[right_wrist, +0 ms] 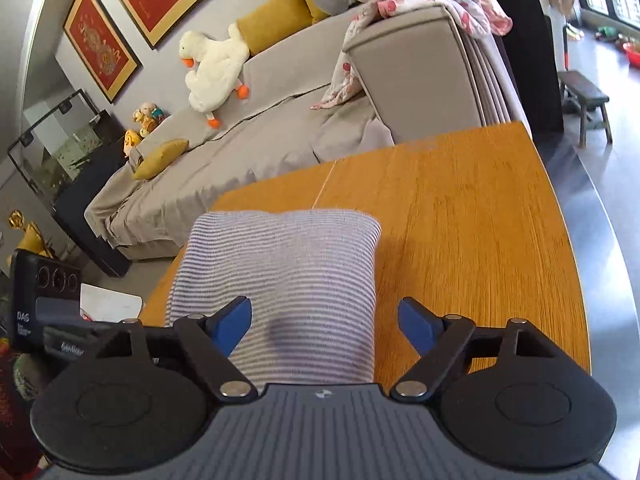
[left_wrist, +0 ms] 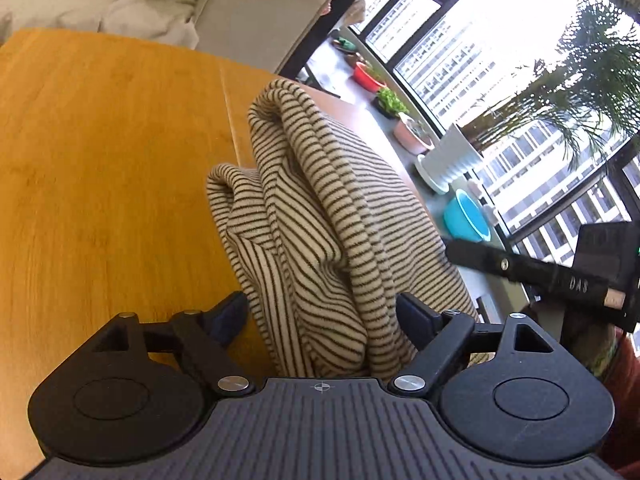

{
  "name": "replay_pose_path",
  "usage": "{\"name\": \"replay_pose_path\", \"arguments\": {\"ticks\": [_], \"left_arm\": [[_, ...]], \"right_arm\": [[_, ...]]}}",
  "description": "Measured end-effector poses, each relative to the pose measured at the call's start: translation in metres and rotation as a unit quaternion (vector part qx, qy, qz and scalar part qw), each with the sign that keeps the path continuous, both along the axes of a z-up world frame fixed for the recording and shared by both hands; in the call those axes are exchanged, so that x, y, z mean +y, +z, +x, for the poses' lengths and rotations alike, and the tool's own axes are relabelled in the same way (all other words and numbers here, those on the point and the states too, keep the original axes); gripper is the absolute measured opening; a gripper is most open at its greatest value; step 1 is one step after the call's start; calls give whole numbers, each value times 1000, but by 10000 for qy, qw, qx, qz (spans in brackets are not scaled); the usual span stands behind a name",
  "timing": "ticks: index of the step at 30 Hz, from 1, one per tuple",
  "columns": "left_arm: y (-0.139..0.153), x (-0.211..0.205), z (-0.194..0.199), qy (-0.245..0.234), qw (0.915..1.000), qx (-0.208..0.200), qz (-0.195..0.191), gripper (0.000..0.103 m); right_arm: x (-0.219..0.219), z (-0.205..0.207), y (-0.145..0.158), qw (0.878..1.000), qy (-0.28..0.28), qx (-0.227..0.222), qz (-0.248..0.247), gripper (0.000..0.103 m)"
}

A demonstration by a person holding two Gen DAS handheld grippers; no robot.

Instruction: Fold clothes

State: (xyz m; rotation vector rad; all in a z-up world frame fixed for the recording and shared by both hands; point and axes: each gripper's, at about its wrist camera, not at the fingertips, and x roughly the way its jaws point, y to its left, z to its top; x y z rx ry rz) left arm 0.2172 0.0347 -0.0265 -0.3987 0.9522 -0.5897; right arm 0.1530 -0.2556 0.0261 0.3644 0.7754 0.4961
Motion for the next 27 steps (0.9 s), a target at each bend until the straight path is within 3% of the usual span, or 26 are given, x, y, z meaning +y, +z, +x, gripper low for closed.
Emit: {"name": "replay_pose_path", "arguments": {"ticks": [3, 5, 8, 12, 16, 19, 22, 24, 25, 27], "left_arm": [[-1, -2, -3, 48, 9996, -281, -30, 77], [0, -3, -6, 54, 9987, -508, 31, 65], [3, 9, -1, 170, 9969, -740, 186, 62], [4, 52, 22, 476, 9937, -929, 397, 62], [-2, 110, 62, 793, 9930, -851, 183, 63], [-3, 126, 72, 953, 9913, -891, 157, 63], [-1, 126, 67, 911, 9907, -975, 274, 66], [12, 126, 59, 890, 9891, -1031, 567, 68], [24, 126, 53, 880, 9861, -1180, 765, 67], [50, 122, 46, 840, 9793, -1628, 864, 67]], "right_arm": [[2, 1, -13, 9994, 48, 268, 204, 80], [12, 2, -19, 9989, 224, 392, 159, 67], [34, 11, -17, 9990, 362, 232, -107, 67], [72, 53, -16, 9981, 603, 81, -85, 66], [132, 103, -18, 9959, 859, -245, -174, 67], [162, 129, -21, 9949, 919, -393, -129, 67], [167, 134, -26, 9949, 904, -453, -36, 69], [162, 132, -29, 9949, 885, -474, 10, 73], [158, 129, -29, 9952, 859, -460, 2, 80], [149, 121, -26, 9952, 850, -476, -56, 82]]}}
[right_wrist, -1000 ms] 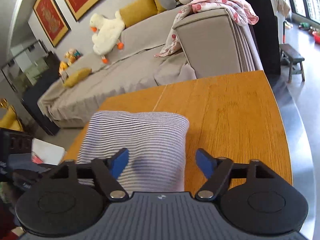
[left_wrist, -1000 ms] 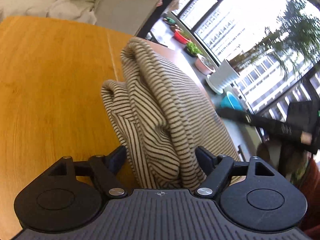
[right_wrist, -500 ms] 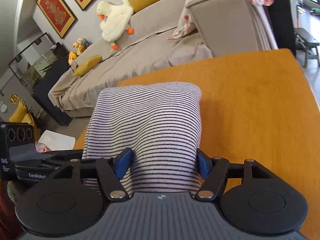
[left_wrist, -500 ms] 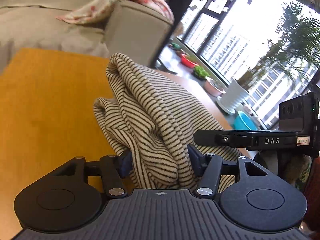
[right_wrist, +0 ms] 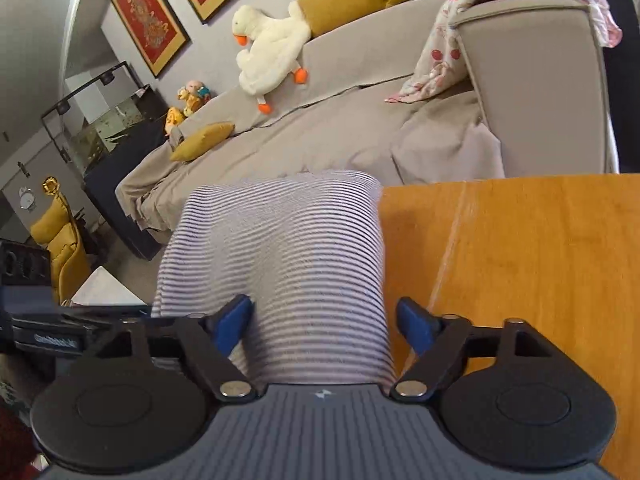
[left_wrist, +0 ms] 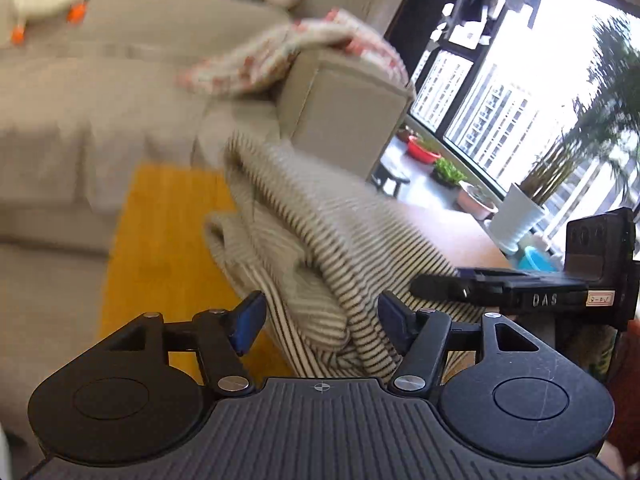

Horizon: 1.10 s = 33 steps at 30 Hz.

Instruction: Fold clothes

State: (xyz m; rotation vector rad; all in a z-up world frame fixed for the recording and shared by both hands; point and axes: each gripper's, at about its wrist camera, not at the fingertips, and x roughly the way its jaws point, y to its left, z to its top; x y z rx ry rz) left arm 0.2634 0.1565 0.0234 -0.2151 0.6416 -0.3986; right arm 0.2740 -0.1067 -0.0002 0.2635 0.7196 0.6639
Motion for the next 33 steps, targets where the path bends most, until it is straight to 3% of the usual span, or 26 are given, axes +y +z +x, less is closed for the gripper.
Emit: {"name": "replay_pose_path", "arguments": {"ticks": [3, 5, 7, 9, 10, 12, 17, 20, 23, 26, 27, 28, 29, 33], "left_arm": [[33, -9, 3, -199, 9981, -558, -135, 66], [42, -19, 17, -421, 9960, -774, -179, 67], [30, -28, 40, -471, 9964, -696, 80, 65], [-2, -27, 64, -252, 9986, -205, 423, 54], [-19, -24, 71, -182, 9989, -33, 430, 53], [-34, -12, 71, -134, 9999, -93, 37, 53], [-21, -7, 54, 39, 9997, -246, 2, 52], [-5, 2, 23, 106, 9992, -368, -115, 66], [-13, -1, 2, 55, 9996, -216, 157, 60], [-30, 6, -1, 52, 9998, -26, 169, 56], [-36, 8, -2, 54, 9999, 33, 156, 56], [-39, 12, -1, 63, 9999, 84, 80, 54], [-41, 15, 2, 74, 9999, 96, 50, 53], [-43, 19, 7, -3, 9998, 69, 197, 55]], "right_arm": [[-6, -25, 16, 9967, -44, -619, -528, 82], [-3, -42, 27, 9892, -99, -1135, -925, 75], [5, -55, 36, 9866, 106, -1351, -912, 60], [20, -60, 34, 9880, 391, -1238, -841, 60], [29, -62, 32, 9886, 537, -1158, -804, 62], [52, -68, 19, 9854, 529, -1167, -1118, 64], [72, -85, 23, 9737, 469, -1474, -1671, 67], [52, -98, 36, 9749, 279, -1598, -1526, 70], [22, -95, 37, 9807, -112, -1604, -1115, 80], [-1, -63, 21, 9963, -276, -694, -417, 79], [-2, -53, 13, 9989, -218, -341, -251, 75], [-2, -44, 4, 9998, -151, 5, -110, 62], [1, -41, 4, 9998, -135, 114, -44, 58], [13, -63, 39, 9968, 208, -756, -168, 57]]}}
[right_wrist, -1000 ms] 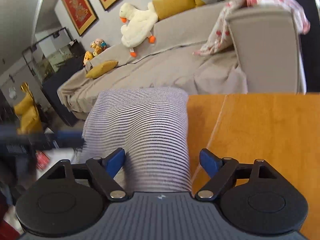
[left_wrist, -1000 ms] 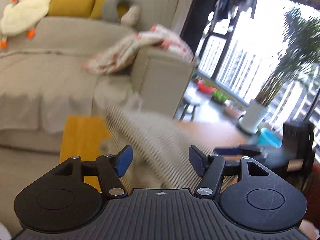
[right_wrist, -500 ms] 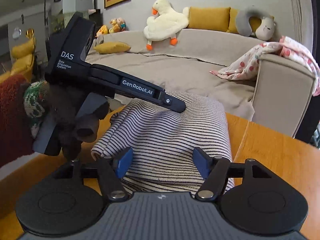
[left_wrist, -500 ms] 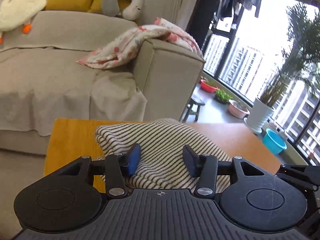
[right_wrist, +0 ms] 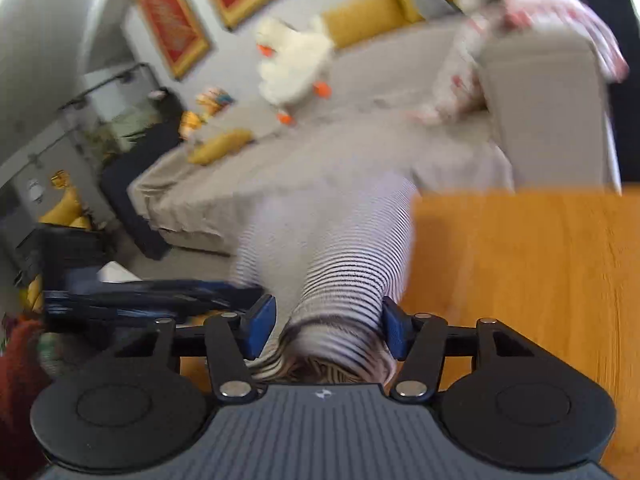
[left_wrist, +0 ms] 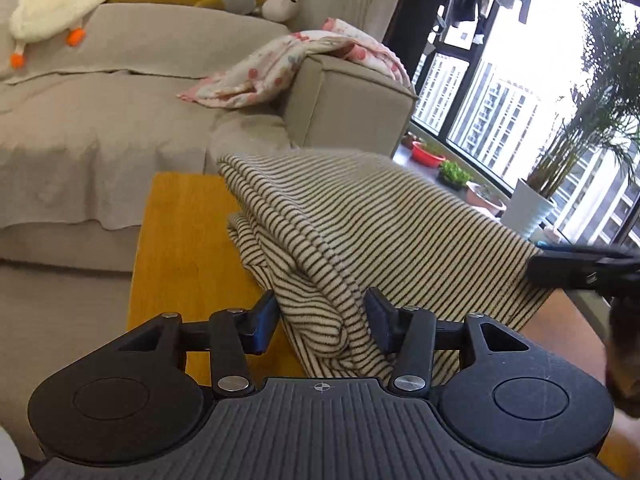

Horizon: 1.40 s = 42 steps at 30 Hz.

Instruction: Fold clothes

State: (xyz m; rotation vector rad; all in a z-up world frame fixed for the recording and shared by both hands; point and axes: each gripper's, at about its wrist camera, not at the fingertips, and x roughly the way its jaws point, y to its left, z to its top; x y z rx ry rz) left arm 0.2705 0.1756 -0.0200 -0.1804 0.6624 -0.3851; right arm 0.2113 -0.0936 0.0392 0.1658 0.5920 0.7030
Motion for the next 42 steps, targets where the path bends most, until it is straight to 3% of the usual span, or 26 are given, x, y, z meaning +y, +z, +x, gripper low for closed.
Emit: {"name": "replay_pose_path", "arguments": {"ticks": [2, 5, 8, 11, 15, 18, 19, 22, 23, 28, 30, 32, 34, 37, 42], "left_arm": [[-3, 3, 1, -9, 10000, 10, -59, 61], [-5, 2, 0, 59, 9999, 18, -127, 64], [8, -4, -7, 96, 9998, -108, 167, 65], [31, -8, -19, 100, 9984, -454, 307, 64], [58, -20, -18, -226, 9961, -817, -264, 63], [48, -37, 8, -257, 9968, -751, 112, 64], [38, -39, 20, -140, 9981, -547, 244, 54], [15, -30, 33, 40, 9996, -265, -72, 54], [13, -28, 34, 73, 9996, -237, -120, 54], [14, -36, 21, 398, 9982, -448, -42, 56], [18, -42, 5, 615, 9963, -599, -6, 68], [26, -50, -20, 968, 9926, -720, 168, 103], [30, -58, -48, 1324, 9879, -757, 271, 103], [28, -71, -82, 1679, 9833, -500, 501, 103], [9, -96, -121, 1969, 9769, -225, 803, 103]], "right_arm": [[4, -5, 9, 9994, 67, -294, -171, 56], [5, 16, -18, 9965, -354, 35, -755, 52], [-2, 22, -27, 9969, -383, 168, -674, 55], [0, 13, -16, 9946, -309, -205, -972, 63], [10, -17, -4, 9844, -116, -1042, -1410, 67], [29, -26, 3, 9853, 264, -1197, -1188, 68], [38, -24, 3, 9839, 381, -1227, -1242, 69], [62, -9, -13, 9829, 574, -886, -1508, 70], [64, -6, -19, 9830, 572, -865, -1514, 75], [68, -13, -26, 9828, 546, -1026, -1436, 88], [68, -21, -25, 9826, 493, -1125, -1394, 91], [65, -30, -24, 9826, 450, -1180, -1361, 103], [60, -44, -24, 9797, 370, -1232, -1539, 103], [46, -66, -26, 9760, 171, -1212, -1801, 103], [10, -72, -32, 9805, -478, -385, -1866, 103]]}}
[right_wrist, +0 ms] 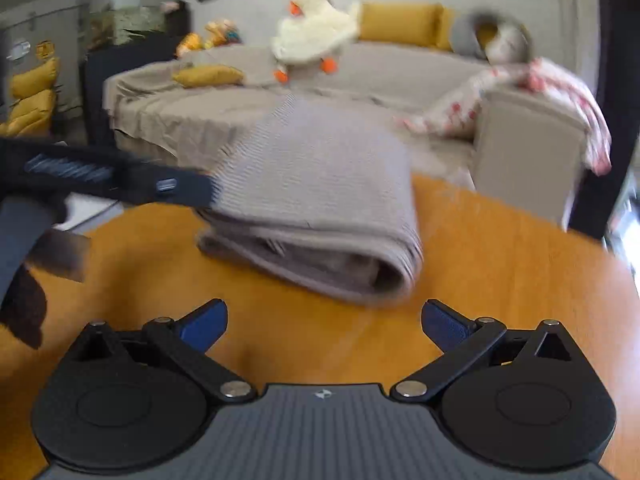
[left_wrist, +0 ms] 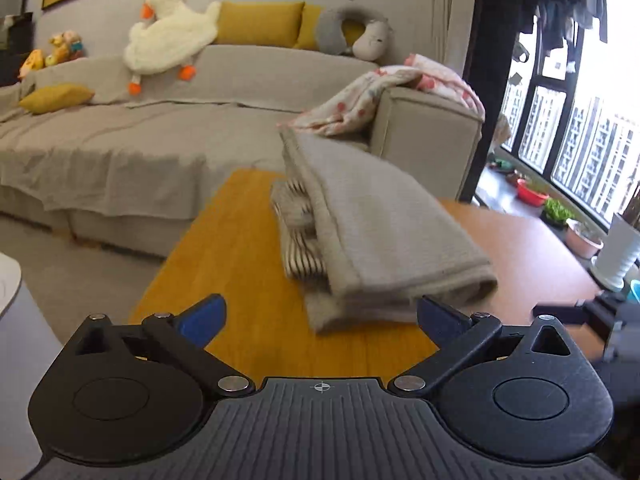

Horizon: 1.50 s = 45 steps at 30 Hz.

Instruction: Fold clothes

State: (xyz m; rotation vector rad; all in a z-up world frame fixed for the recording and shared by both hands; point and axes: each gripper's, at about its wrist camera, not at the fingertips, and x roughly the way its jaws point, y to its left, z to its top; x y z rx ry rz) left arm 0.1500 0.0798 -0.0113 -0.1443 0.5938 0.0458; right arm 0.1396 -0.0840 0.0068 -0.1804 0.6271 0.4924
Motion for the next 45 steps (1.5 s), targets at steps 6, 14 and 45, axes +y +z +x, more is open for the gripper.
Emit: {"name": "replay_pose_path", "arguments": {"ticks": [6, 14, 45], "left_arm": [[-24, -25, 8, 717, 9942, 536, 604, 103], [-24, -26, 20, 1020, 9915, 574, 561, 103], [-25, -26, 21, 1013, 9916, 573, 561, 103]], "right_arm": [[-18, 3, -7, 9935, -930, -329, -567, 103], [-32, 25, -10, 9946, -1005, 250, 5, 103], [-33, 28, -10, 9939, -1069, 256, 5, 103]]}}
